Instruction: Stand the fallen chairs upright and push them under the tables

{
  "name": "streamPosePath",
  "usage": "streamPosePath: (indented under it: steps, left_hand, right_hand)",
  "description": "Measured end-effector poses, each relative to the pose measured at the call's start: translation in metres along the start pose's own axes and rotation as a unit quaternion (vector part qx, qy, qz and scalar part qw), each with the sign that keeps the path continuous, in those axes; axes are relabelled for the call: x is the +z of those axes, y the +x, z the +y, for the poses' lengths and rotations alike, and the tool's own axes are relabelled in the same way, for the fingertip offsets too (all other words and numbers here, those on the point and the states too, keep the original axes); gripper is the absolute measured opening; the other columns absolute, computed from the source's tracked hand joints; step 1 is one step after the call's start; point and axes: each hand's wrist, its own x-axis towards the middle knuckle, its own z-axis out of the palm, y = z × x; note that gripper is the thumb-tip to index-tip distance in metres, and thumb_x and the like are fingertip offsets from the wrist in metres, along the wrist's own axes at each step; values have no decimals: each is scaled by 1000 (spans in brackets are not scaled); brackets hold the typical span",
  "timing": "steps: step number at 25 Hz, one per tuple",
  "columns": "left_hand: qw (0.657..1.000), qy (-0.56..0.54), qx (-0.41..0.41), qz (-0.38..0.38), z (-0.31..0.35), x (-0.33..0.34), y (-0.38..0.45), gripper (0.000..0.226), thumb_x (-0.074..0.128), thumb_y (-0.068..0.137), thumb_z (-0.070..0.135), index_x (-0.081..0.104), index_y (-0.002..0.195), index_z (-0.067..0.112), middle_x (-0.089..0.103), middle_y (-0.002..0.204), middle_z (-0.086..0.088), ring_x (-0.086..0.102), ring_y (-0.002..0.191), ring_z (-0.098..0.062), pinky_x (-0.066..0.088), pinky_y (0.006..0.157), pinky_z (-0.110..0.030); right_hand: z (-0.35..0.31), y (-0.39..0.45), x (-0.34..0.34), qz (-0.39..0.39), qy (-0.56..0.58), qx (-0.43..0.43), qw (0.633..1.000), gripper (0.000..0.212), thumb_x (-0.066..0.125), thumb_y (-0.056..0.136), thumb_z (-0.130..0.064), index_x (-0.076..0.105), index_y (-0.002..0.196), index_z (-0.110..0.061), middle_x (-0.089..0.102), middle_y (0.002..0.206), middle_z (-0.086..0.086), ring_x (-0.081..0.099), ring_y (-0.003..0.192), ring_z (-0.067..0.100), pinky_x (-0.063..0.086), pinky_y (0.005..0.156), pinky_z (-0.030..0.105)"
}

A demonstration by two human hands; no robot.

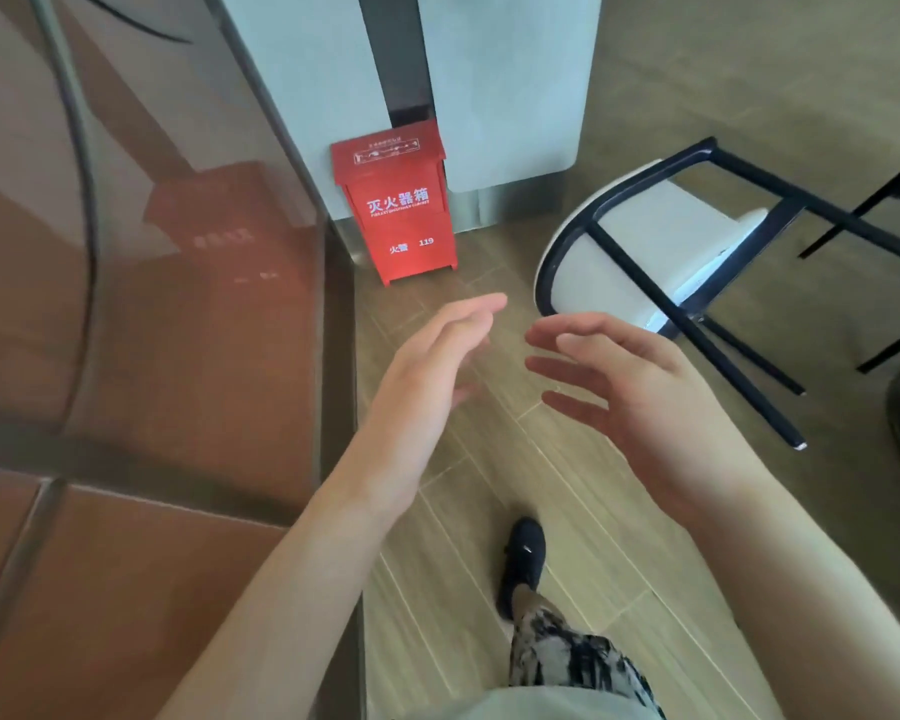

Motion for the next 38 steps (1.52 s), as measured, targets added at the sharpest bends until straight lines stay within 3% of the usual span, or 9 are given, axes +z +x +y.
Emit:
streamPosePath:
  steps: [4,12,17,20,24,27,32,38]
  left_hand:
    - [1000,-12,-12,-4,36,6,110,28,48,102,44,71,117,48,67,122,30,60,124,0,47,107,-40]
    - [997,-64,-17,43,63,-24,254,38,49,88,48,74,116,42,70,122,21,64,121,-5,48,108,-41]
    - [998,-40,-28,28,67,-63,345,41,48,87,53,71,120,44,64,134,16,59,128,-10,46,110,-44]
    - [999,-34,-21,18,81,-88,404,38,49,84,52,73,112,48,66,132,14,61,125,-9,47,109,-45]
    - [999,-25,-11,-25,106,-111,490,33,52,81,56,74,105,53,68,126,22,62,122,-2,47,109,-43]
    - [997,-39,1,-62,114,-99,553,32,52,87,45,75,109,46,70,122,24,65,117,0,46,110,-43]
    - [983,-34,-5,-178,122,-42,623,32,54,86,41,76,109,44,71,124,21,66,117,1,50,100,-33]
    - [956,-10,23,-294,159,58,714,30,55,84,48,75,107,50,70,122,25,63,121,0,46,110,-41]
  right_hand:
    - [-36,102,-11,26,-3,16,1000,19,57,97,-20,76,100,-23,76,105,-7,72,100,10,56,92,38]
    - [-79,256,6,-24,-49,18,998,20,56,98,-19,75,100,-24,75,105,-6,71,102,10,57,90,33]
    - [-93,349,26,-21,-53,32,998,20,56,98,-19,74,103,-22,75,105,-7,71,101,11,57,91,35]
    - [-108,403,45,-13,-43,29,999,20,55,98,-17,74,102,-21,75,105,-5,70,103,14,56,94,38]
    - [-126,472,63,23,-28,27,999,21,55,98,-16,74,102,-22,75,106,-5,70,104,13,56,94,39]
    - [-129,507,46,95,-11,29,995,20,56,97,-16,75,100,-22,75,104,-4,71,102,11,57,91,37]
    - [-134,543,-2,233,38,71,969,21,56,98,-15,76,98,-21,76,102,-3,72,100,13,56,94,43]
    - [-170,604,-84,305,20,62,950,20,54,98,-15,74,101,-20,75,105,2,70,104,16,55,97,41]
